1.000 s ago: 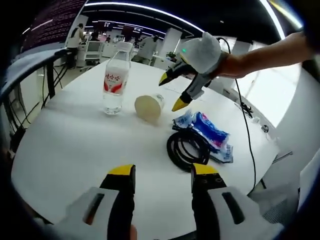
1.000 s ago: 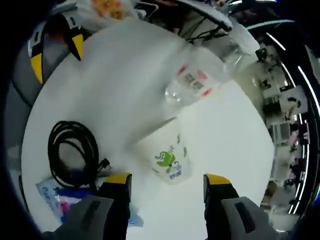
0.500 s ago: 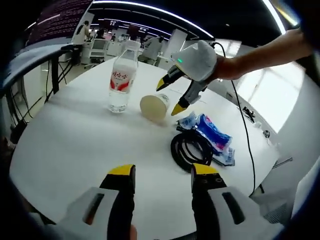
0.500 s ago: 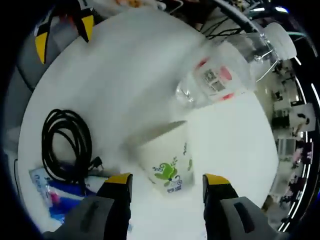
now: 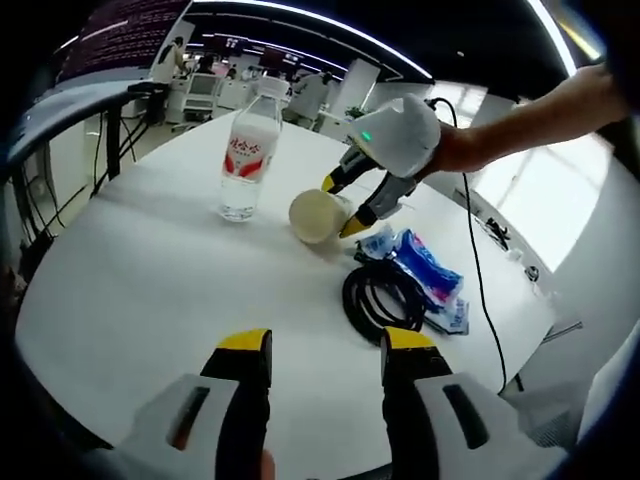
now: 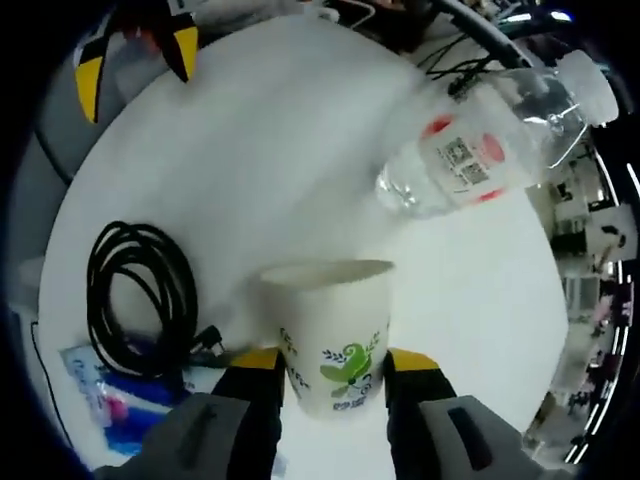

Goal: Arrange the tabletop items into an orderly group along one side of the table until the central work area is clear of visible clutter.

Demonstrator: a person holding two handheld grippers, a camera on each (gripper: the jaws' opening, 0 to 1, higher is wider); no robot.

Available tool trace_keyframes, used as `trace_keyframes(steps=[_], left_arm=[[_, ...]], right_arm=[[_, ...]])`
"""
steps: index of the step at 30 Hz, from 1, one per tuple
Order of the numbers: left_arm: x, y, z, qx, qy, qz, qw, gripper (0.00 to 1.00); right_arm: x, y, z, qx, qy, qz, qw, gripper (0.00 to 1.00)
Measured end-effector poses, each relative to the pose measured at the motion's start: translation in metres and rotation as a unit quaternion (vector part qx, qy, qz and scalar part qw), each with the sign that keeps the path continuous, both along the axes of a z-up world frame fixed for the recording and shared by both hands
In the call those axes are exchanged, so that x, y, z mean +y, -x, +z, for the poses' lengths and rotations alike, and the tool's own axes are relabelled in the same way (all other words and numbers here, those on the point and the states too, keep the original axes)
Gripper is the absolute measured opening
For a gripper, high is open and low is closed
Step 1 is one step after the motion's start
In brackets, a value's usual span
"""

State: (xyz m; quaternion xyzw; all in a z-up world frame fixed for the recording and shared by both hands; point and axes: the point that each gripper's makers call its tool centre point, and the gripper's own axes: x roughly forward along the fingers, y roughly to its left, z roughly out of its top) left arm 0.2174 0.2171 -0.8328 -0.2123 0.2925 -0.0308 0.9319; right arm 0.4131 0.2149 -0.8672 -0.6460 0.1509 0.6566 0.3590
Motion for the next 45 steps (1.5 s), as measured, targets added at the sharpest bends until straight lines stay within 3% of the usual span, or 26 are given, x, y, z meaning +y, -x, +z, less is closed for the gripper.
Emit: trace_keyframes(steps=[11,15,18,24,27,37,42,45], left_arm=[[-0.003,0.000,0.001,0.000,0.003,-0.003,1.0000,0.41],[-0.003,0.000,0.002,0.001,0.000,-0.006,1.0000,0.41],[-0.005,0.000,0.002,0.001,0.001,-0.008,1.0000,0.40],[-0.005,0.001,0.002,0.002,0.004,-0.006,1.0000,0.40],[-0.008,0.000,0.002,0.003,-0.003,-0.012,0.9999,0.40],[-0.013,-0.001,0.001,0.004,-0.007,-0.024,0.9997,0.40],[-0.016,-0.001,0.001,0.004,-0.004,-0.026,0.9996,0.40],[-0.016,-0.001,0.002,0.005,-0.004,-0.025,0.9997,0.39]], right_arm=[[-0.007,-0.009,0.006,0.000,-0.043,-0.053,0.9977,0.38],[-0.006,-0.013,0.013,-0.004,-0.076,-0.090,0.9930,0.39],[-0.007,-0.012,0.016,0.011,-0.097,-0.128,0.9869,0.39],[-0.020,-0.004,0.012,0.007,-0.102,-0.143,0.9844,0.39],[-0.026,-0.007,0.013,0.002,-0.125,-0.185,0.9747,0.39],[-0.032,0.008,0.026,0.005,-0.177,-0.233,0.9562,0.39],[-0.039,0.010,0.030,-0.008,-0.200,-0.250,0.9472,0.38],[-0.044,0.016,0.038,-0.005,-0.220,-0.274,0.9362,0.38]])
